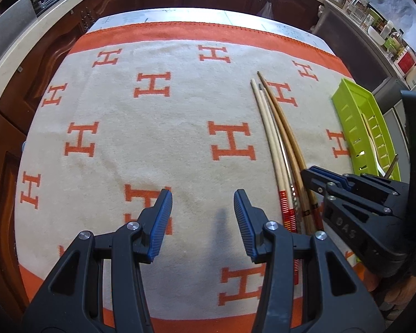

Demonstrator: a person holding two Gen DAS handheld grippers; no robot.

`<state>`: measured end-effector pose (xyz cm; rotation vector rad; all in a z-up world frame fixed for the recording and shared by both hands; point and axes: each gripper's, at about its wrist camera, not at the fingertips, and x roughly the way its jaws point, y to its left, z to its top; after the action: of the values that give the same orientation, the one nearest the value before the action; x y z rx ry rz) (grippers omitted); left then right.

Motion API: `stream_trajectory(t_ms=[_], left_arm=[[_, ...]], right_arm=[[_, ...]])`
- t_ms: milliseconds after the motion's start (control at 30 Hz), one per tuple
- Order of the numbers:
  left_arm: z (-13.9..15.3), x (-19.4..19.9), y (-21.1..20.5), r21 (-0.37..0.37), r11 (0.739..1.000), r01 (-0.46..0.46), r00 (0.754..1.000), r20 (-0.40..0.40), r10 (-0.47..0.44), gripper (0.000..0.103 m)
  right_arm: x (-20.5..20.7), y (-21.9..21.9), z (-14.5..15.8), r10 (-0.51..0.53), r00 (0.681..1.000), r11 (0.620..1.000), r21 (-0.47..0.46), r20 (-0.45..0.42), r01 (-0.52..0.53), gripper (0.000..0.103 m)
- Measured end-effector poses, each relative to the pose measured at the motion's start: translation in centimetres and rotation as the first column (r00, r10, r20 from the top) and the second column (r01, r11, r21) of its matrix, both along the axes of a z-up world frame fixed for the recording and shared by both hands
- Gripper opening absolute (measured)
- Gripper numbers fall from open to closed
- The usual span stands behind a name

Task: Organize utensils
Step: 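Grasp a red-banded chopstick with the right gripper while the left gripper grasps another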

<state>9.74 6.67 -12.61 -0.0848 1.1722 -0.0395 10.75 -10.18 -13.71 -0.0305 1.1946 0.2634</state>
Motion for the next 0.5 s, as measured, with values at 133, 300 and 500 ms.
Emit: stream_trajectory(t_ms=[133,300,500], left_arm=[[-0.2,0.3,-1.0,-0.028,0.999,0.029,1.000,-0.012,-0.029,0.043],[-0.6,1.1,-2.2,-0.080,0.995,0.054,0.998,-0.029,-0.056,0.043],[-1.3,2.3,-3.8,-0.078,0.994,0.074,0.996,-0.039,-0.078,0.043]], right_arm=[[0.1,0.5,0.0,0.021,0.999,0.999,-0.030,0.035,-0.020,0.009],[0.1,-0.2,-0.1,0.013,0.999,1.000,0.007,0.044,-0.014,0.007],[-0.8,-2.0,0.4,-0.028,0.999,0.998,0.064,0.022,0.027,0.007]])
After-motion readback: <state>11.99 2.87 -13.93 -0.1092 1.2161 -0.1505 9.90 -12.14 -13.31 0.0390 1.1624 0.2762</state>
